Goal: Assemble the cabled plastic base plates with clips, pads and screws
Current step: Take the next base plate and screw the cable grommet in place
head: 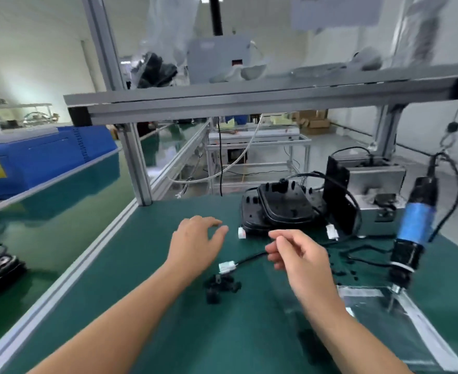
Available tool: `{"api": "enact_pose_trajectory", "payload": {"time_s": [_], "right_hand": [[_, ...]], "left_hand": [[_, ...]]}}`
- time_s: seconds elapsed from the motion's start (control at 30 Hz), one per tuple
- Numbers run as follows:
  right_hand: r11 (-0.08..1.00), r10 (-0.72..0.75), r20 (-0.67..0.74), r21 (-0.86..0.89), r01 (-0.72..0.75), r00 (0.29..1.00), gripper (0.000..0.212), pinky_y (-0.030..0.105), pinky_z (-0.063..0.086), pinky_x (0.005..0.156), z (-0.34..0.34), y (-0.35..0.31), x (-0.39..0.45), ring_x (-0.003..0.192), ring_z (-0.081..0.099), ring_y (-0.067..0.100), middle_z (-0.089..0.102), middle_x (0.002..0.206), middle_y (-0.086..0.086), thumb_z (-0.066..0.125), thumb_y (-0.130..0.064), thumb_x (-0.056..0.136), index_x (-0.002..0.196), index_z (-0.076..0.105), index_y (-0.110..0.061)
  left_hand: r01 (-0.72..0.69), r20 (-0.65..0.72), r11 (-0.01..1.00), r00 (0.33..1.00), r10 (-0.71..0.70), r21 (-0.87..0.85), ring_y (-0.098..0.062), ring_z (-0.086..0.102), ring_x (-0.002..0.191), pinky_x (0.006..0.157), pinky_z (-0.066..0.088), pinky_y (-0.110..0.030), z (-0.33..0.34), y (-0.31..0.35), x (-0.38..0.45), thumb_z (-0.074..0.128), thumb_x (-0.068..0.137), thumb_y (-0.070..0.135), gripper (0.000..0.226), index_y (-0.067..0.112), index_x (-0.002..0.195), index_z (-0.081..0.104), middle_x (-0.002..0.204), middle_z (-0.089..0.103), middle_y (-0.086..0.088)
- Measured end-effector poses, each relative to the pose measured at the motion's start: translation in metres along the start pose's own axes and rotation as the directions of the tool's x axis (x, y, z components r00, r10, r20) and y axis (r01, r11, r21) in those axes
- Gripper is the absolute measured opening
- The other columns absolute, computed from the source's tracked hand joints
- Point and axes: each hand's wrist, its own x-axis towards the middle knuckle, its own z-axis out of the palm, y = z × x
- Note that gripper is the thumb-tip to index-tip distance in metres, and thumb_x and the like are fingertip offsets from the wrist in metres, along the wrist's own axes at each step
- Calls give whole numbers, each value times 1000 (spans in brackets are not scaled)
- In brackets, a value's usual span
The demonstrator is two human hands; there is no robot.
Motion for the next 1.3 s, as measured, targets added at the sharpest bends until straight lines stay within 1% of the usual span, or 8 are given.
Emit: {"api": "enact_pose_trajectory", "payload": {"time_s": [0.13, 0.3, 0.53, 0.63, 0.8, 0.9, 1.07, 1.3], "right_hand": [[999, -54, -176, -12, 53, 983, 25, 15, 48, 59, -22, 9, 8, 63, 63, 4, 70, 73, -4, 51, -10, 96, 89, 68, -26], [997, -75, -214, -23, 71, 974, 25, 12, 48, 60, -30, 12, 13, 67, 63, 4, 69, 75, -7, 50, -15, 96, 90, 67, -33], [999, 27, -262, 33, -19, 965, 25, 20, 47, 59, -36, 15, 21, 64, 62, 4, 69, 74, -5, 50, -16, 97, 88, 67, -32], [997, 79, -266, 47, -69, 961, 24, 20, 48, 59, -37, 16, 25, 62, 61, 2, 70, 73, -6, 49, -13, 97, 89, 67, -28], [983, 174, -245, 96, -154, 954, 23, 18, 48, 54, -40, 19, 28, 60, 63, 3, 72, 71, -4, 49, -10, 96, 90, 68, -22], [848, 430, -194, 420, -322, 882, 22, 25, 51, 53, -44, 15, 32, 59, 67, 12, 74, 72, 7, 44, -11, 98, 96, 66, -9], [369, 665, 88, 825, -429, 741, 45, 36, 53, 62, -55, 6, 29, 81, 70, 33, 71, 89, 24, 28, -29, 103, 115, 52, 7], [356, 714, 172, 746, -563, 679, 60, 15, 45, 42, -53, 3, 18, 46, 62, 15, 68, 69, 11, 37, -48, 98, 118, 50, 7]], "left_hand": [[151, 125, 948, 985, -120, -280, -21, 61, 101, 84, 47, -30, 37, 66, 41, 54, 88, 51, 46, 17, 119, 62, 105, 66, 0], [412, 281, 857, 901, -332, -310, -22, 61, 81, 60, 43, -26, 79, 103, 93, 62, 74, 64, 65, 5, 100, 55, 94, 64, -7], [583, 345, 661, 813, -470, -472, -26, 62, 87, 75, 52, -33, 99, 95, 129, 85, 58, 49, 80, 3, 115, 53, 85, 60, -6], [577, 349, 536, 810, -472, -616, -25, 66, 81, 65, 54, -31, 101, 89, 138, 82, 65, 44, 66, 0, 108, 59, 93, 68, -11], [524, 375, 393, 838, -396, -756, -13, 52, 40, 40, 40, -17, 70, 87, 114, 76, 78, 36, 36, 7, 83, 57, 62, 63, -5], [519, 446, 294, 850, -282, -803, -15, 58, 56, 49, 47, -20, 26, 75, 70, 74, 78, 39, 34, 11, 96, 64, 73, 67, -4], [606, 580, 354, 792, -189, -712, -31, 68, 97, 89, 54, -40, -31, 29, -37, 77, 61, 48, 76, 0, 118, 61, 105, 72, -14], [680, 574, 372, 733, -365, -632, -16, 60, 56, 52, 50, -24, -36, 5, -135, 78, 65, 41, 44, 11, 77, 48, 65, 63, -7]]}}
